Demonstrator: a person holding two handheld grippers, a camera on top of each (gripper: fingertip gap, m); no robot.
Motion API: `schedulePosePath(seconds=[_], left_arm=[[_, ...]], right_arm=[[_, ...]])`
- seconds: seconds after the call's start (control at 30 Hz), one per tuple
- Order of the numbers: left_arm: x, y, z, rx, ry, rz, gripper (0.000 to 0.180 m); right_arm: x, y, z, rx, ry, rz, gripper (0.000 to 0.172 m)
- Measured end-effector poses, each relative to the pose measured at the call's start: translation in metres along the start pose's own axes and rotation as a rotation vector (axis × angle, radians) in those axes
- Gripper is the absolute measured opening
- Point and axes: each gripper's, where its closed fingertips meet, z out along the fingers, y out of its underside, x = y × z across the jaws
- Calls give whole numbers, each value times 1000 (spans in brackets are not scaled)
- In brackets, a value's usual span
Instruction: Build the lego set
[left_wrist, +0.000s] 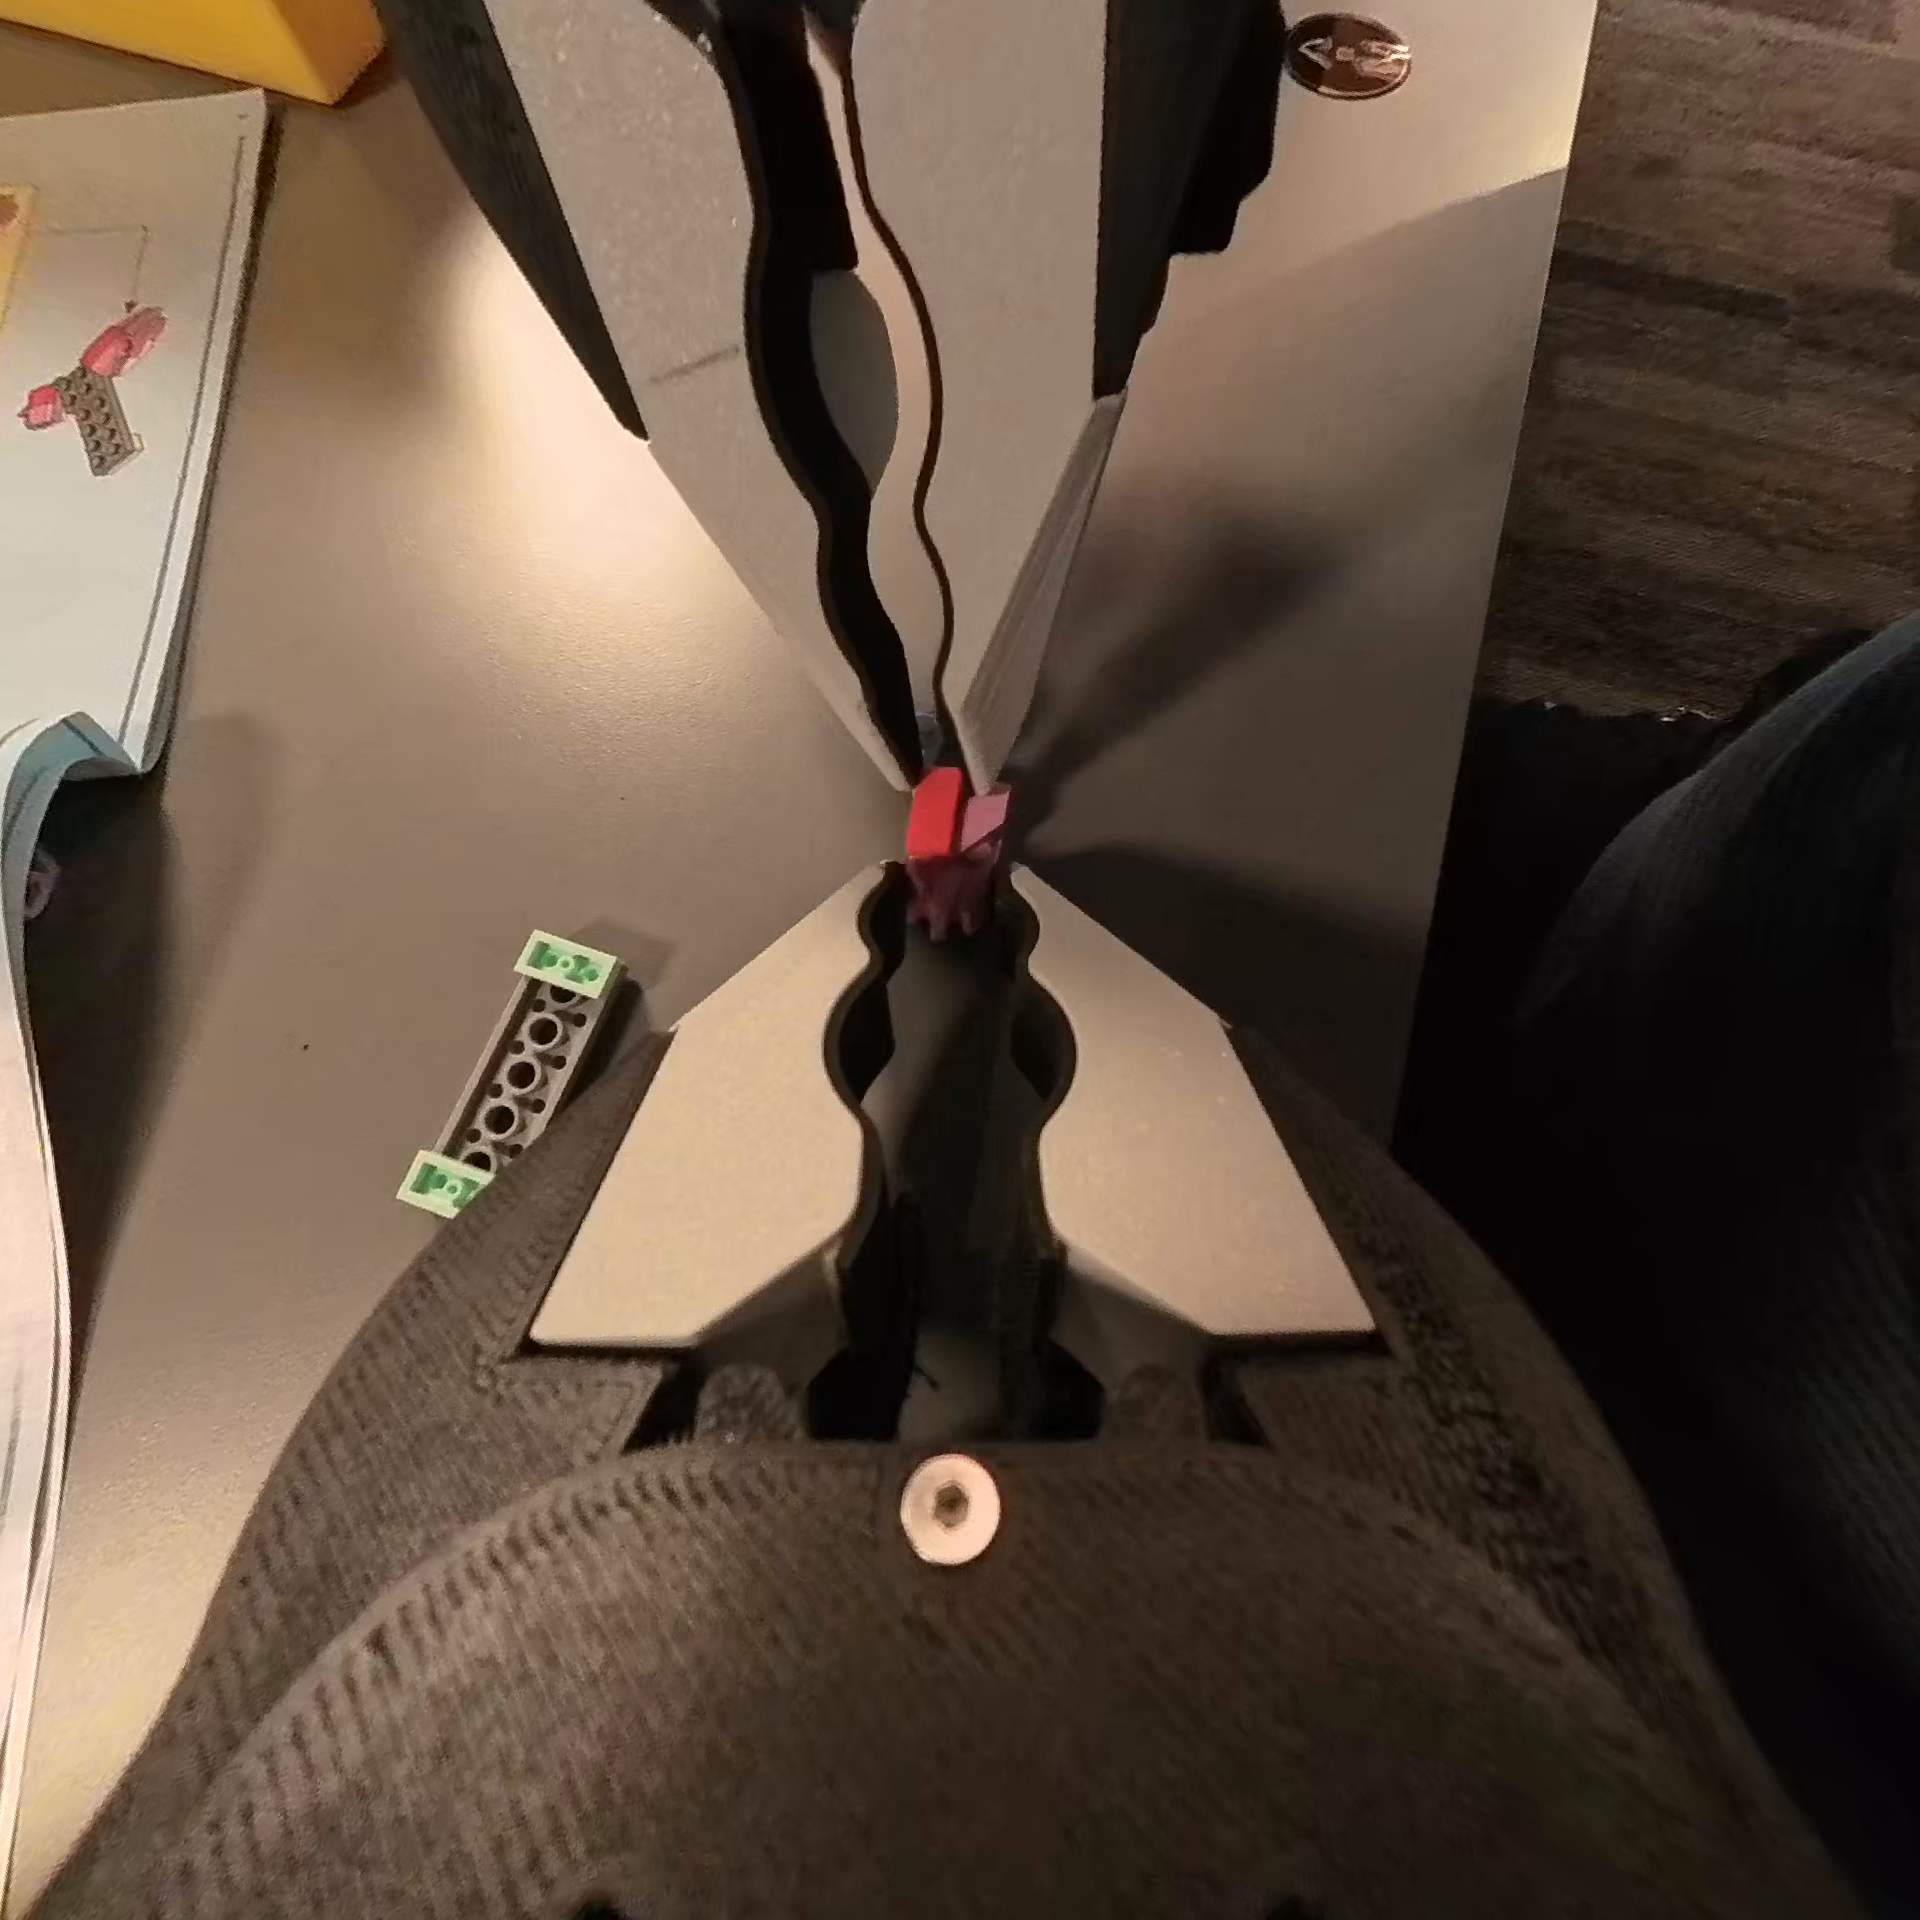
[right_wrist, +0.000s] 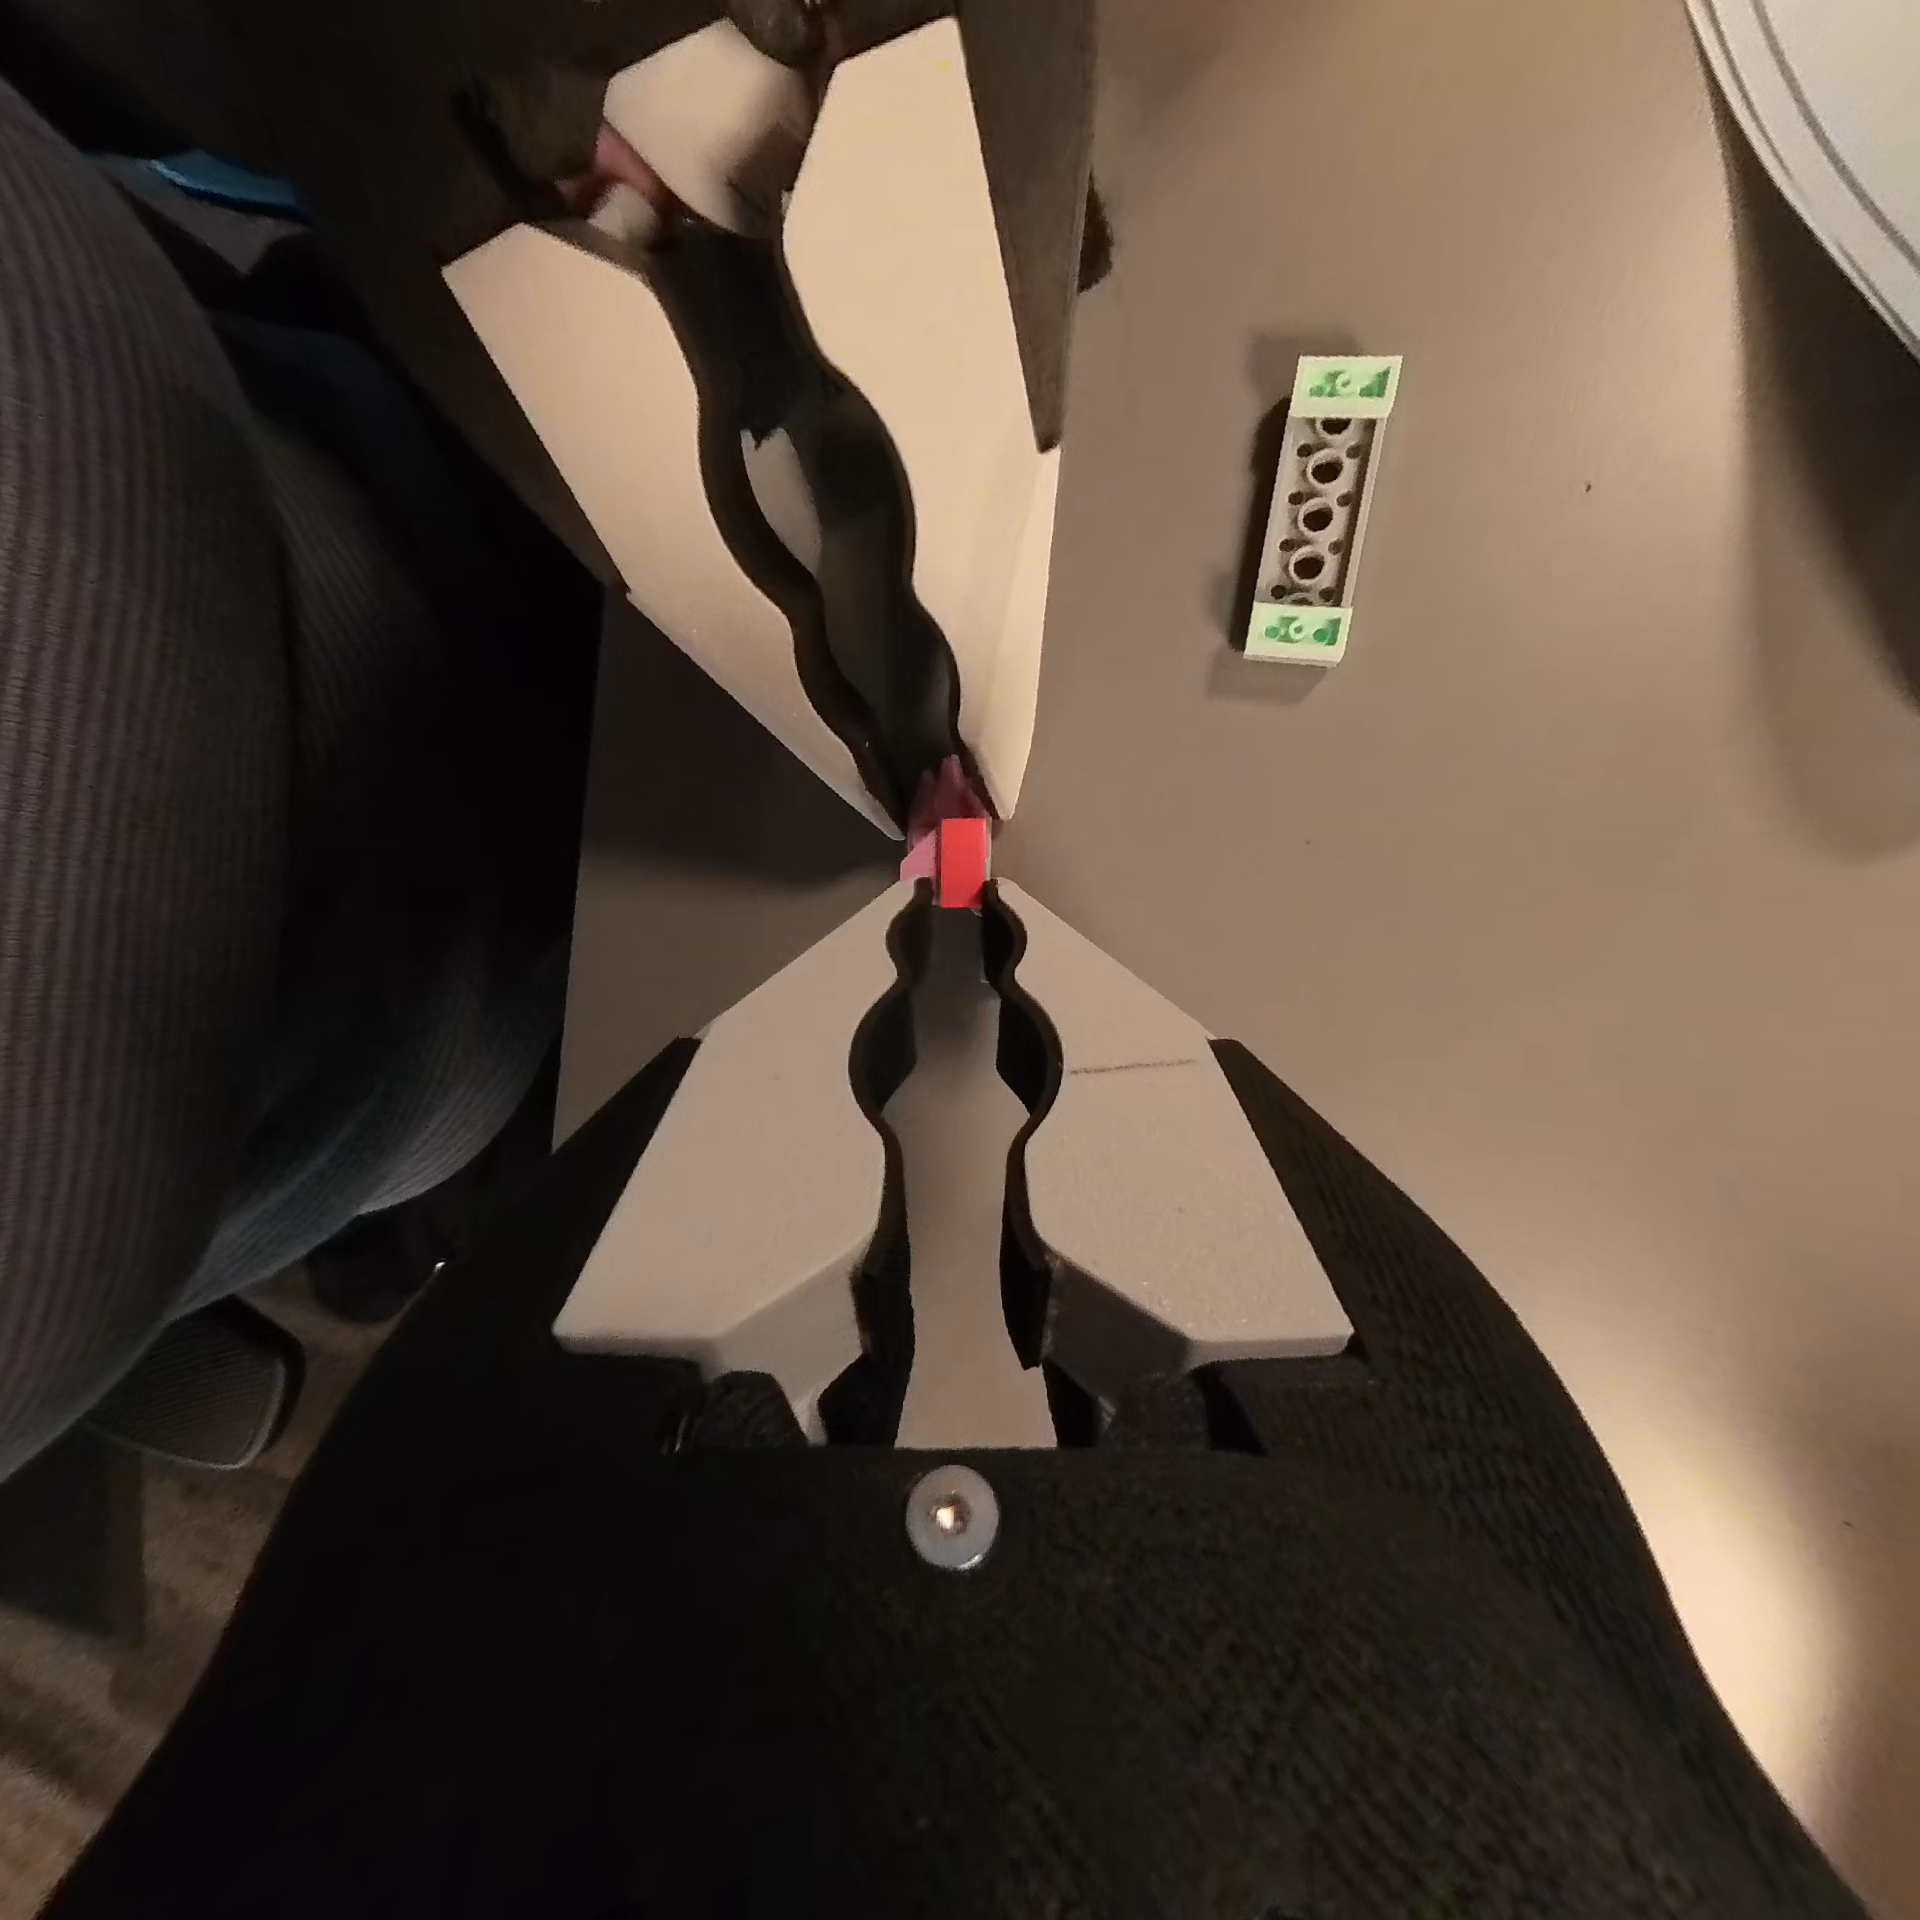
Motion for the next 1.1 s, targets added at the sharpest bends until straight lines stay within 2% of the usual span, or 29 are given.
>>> schedulePosePath(seconds=[0.3, 0.37, 0.47, 0.57, 0.67, 0.77, 0.87, 1.1], left_arm=[[0, 0, 0, 1, -5, 6, 16], [0, 0, 0, 1, -4, 4, 16], [-3, 0, 0, 2, -16, -15, 16], [-7, -1, -1, 8, -27, -37, 16], [-6, -7, -6, 59, 7, -54, 16], [-2, -18, -15, 141, 90, -78, 15], [5, -29, -25, 199, 173, -77, 16], [15, -45, -39, 259, 279, -73, 15]], right_arm=[[-3, 0, -1, -1, -13, 1, 15], [-4, 1, -2, 10, -7, -5, 22], [-6, 4, -5, 38, 23, -43, 43], [-2, 4, -9, 99, 164, -148, 56], [0, -3, -15, 206, 381, -381, 62], [-8, -13, -26, 290, 593, -677, 61], [-16, -18, -31, 266, 745, -898, 58], [-22, -29, -39, 300, 835, -1039, 32]])
